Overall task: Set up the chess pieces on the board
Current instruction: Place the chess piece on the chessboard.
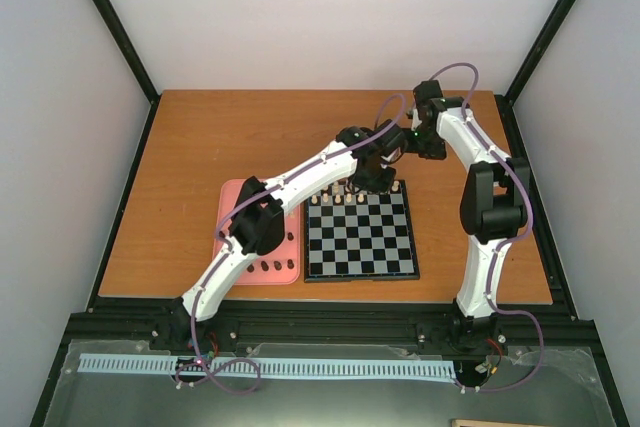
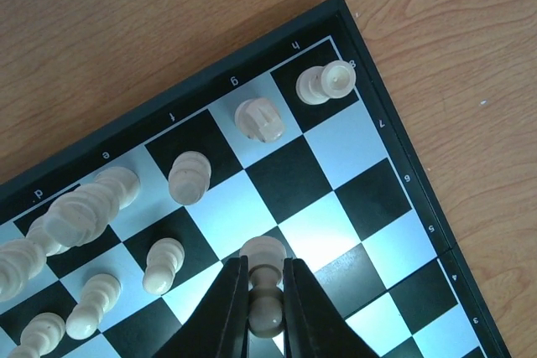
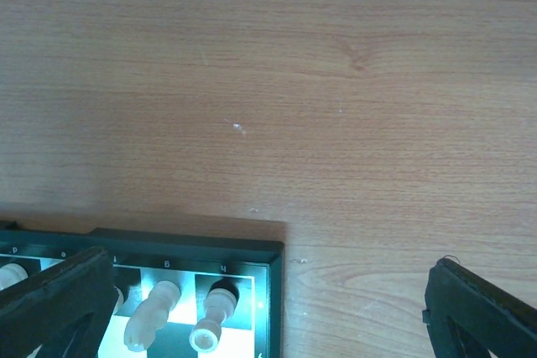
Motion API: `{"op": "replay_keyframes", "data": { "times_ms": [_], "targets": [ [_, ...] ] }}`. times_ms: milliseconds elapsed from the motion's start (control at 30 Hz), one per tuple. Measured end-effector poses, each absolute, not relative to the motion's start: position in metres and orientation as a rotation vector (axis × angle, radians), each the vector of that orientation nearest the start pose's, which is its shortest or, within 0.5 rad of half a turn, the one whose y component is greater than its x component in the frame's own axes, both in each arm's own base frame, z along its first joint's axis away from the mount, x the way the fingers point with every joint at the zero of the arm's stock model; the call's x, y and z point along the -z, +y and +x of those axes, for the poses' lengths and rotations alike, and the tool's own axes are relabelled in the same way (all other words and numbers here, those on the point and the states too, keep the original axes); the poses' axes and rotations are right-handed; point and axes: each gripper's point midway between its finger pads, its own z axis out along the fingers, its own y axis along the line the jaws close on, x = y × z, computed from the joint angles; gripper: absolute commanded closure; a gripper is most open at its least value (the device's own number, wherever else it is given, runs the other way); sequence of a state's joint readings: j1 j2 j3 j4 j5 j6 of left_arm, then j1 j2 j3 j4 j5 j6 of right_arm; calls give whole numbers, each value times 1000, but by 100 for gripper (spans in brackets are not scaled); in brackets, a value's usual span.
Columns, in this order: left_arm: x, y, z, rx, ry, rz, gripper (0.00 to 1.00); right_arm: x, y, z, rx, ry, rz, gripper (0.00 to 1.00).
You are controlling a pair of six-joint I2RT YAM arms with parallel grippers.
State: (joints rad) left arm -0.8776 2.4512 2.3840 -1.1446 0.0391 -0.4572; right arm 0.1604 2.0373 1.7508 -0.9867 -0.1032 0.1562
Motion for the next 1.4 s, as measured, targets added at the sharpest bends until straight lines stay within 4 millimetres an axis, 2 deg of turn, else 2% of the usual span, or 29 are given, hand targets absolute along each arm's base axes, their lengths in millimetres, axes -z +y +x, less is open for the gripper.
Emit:
{"op": "replay_keyframes", "data": {
  "times_ms": [167,333,467,633,1033,1400],
  "targets": [
    [-93,-433,353,351,2792,615,99,-105,79,457,-226,2851,45,0],
    [-83,-427,348,321,2822,623,99,-113,59,469,-231,2809,135,0],
    [-82,-426,348,318,2826,625,99,-119,48,479,-266,2775,196,0],
    [-81,-426,347,316,2827,626,99,-116,37,486,-277,2766,238,0],
    [-80,-426,347,312,2827,635,99,-113,35,486,-295,2773,247,0],
    [-57,-425,346,277,2864,642,99,-108,30,486,-297,2780,264,0]
  ]
}}
